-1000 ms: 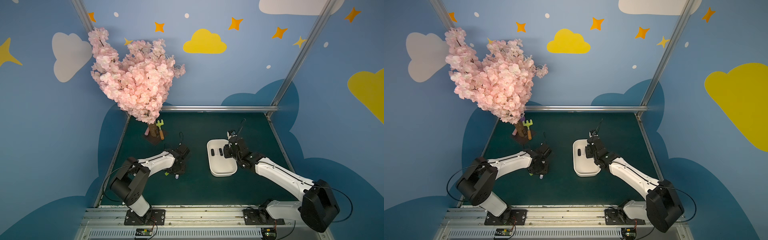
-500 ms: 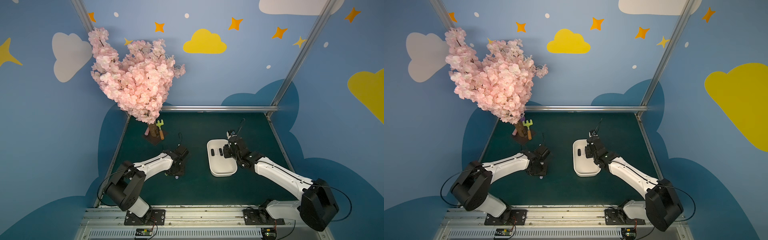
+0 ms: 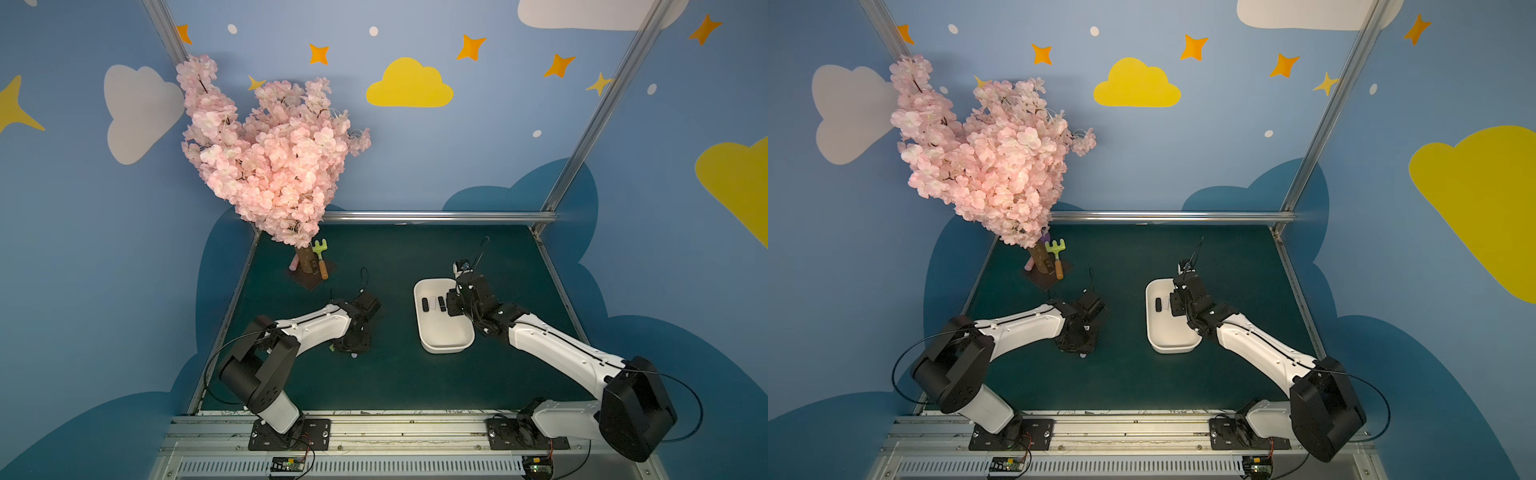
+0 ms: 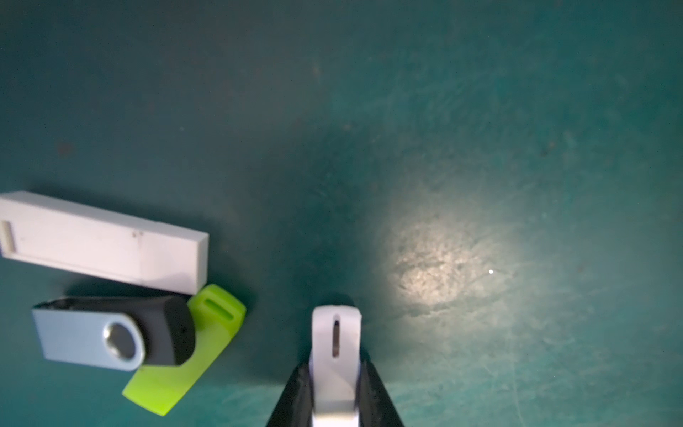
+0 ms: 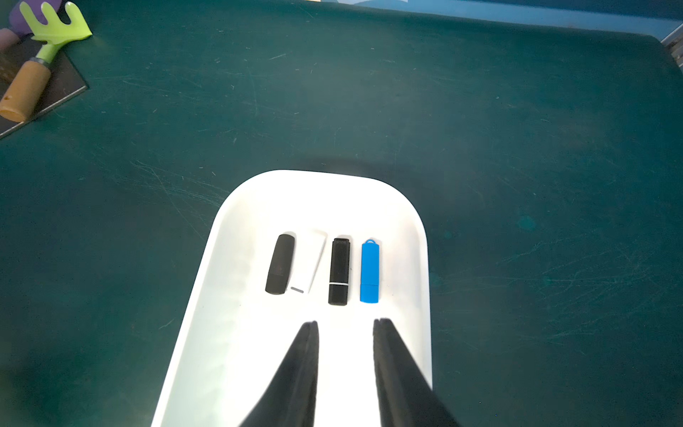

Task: Put the usb flash drive into the storage box
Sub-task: Pick up the USB flash from the center of the board, then place the USB flash in the storage box.

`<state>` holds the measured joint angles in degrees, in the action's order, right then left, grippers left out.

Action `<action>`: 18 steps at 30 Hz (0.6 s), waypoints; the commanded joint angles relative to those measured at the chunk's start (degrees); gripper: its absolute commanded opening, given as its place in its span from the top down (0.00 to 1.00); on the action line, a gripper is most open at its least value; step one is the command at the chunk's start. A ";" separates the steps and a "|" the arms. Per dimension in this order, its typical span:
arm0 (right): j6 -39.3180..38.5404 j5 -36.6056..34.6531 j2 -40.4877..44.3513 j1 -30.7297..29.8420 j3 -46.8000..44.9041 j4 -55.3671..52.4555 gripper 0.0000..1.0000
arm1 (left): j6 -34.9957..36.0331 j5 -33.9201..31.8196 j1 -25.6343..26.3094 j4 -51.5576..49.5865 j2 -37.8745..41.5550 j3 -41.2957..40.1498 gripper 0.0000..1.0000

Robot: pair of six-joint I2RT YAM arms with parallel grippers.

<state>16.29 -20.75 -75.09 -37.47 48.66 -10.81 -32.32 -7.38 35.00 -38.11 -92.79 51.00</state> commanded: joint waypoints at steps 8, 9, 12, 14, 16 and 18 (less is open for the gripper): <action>0.49 -1.13 0.26 0.26 2.05 -1.13 0.69 | -2.96 -0.16 3.55 -3.02 5.01 7.46 0.89; 0.25 -1.42 0.67 0.30 2.05 -1.46 0.69 | -3.60 0.15 4.72 -3.36 6.08 9.05 0.89; 1.99 -6.87 2.22 0.60 1.74 -3.38 0.69 | -5.80 1.56 8.00 -3.30 7.38 14.02 0.90; 3.20 -8.82 3.46 1.46 0.91 -3.74 0.69 | -6.99 1.97 9.64 -3.29 6.66 17.76 0.91; 4.64 -9.24 4.79 2.75 -0.63 -2.85 0.69 | -7.75 2.81 10.86 -3.29 4.40 22.14 0.91; 5.76 -9.46 5.73 3.85 -1.61 -2.64 0.69 | -8.57 3.60 11.31 -4.60 1.06 26.67 0.93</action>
<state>19.22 -27.05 -71.64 -34.94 48.45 -12.91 -38.50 -5.43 45.95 -40.51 -88.01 73.71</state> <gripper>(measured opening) 0.310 0.167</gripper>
